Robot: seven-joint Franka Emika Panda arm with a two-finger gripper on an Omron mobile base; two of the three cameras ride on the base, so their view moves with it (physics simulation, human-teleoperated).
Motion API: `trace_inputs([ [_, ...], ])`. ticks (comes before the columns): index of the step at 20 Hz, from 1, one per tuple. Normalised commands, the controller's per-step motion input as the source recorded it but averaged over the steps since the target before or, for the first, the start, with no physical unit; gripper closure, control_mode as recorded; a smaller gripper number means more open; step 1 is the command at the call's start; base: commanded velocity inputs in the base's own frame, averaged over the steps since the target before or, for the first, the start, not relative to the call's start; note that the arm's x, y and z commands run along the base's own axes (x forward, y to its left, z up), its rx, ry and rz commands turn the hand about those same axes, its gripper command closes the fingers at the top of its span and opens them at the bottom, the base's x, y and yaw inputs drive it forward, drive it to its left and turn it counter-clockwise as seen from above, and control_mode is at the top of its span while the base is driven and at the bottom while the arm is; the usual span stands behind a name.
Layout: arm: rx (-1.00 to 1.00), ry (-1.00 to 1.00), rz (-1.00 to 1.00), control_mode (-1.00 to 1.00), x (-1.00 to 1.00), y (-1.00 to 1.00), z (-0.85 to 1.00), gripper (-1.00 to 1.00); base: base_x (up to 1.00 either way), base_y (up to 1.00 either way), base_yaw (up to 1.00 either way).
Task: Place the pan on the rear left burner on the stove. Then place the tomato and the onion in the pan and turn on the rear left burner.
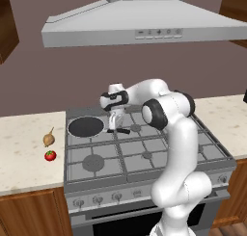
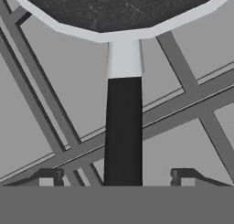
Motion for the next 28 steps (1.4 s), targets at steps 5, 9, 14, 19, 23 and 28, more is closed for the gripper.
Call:
trace_inputs([
  [5, -0.01, 0.03, 0.0, -1.0, -0.01, 0.06, 0.44, -1.0, 0.0, 0.0, 0.0],
  [9, -0.02, 0.0, 0.0, -1.0, -0.09, 0.39, 0.06, -1.0, 0.0, 0.0, 0.0],
  [14, -0.05, 0.0, -0.02, -1.0, -0.07, 0.25, 0.36, -1.0, 0.0, 0.0, 0.0],
  [19, -0.03, 0.0, -0.07, -1.0, -0.1, 0.17, 0.54, -1.0, 0.0, 0.0, 0.0],
  [23, 0.0, -0.05, -0.15, -1.0, -0.29, 0.29, 0.18, -1.0, 0.0, 0.0, 0.0],
  [28, 0.0, -0.04, -0.25, -1.0, -0.23, 0.31, -0.03, -1.0, 0.0, 0.0, 0.0],
])
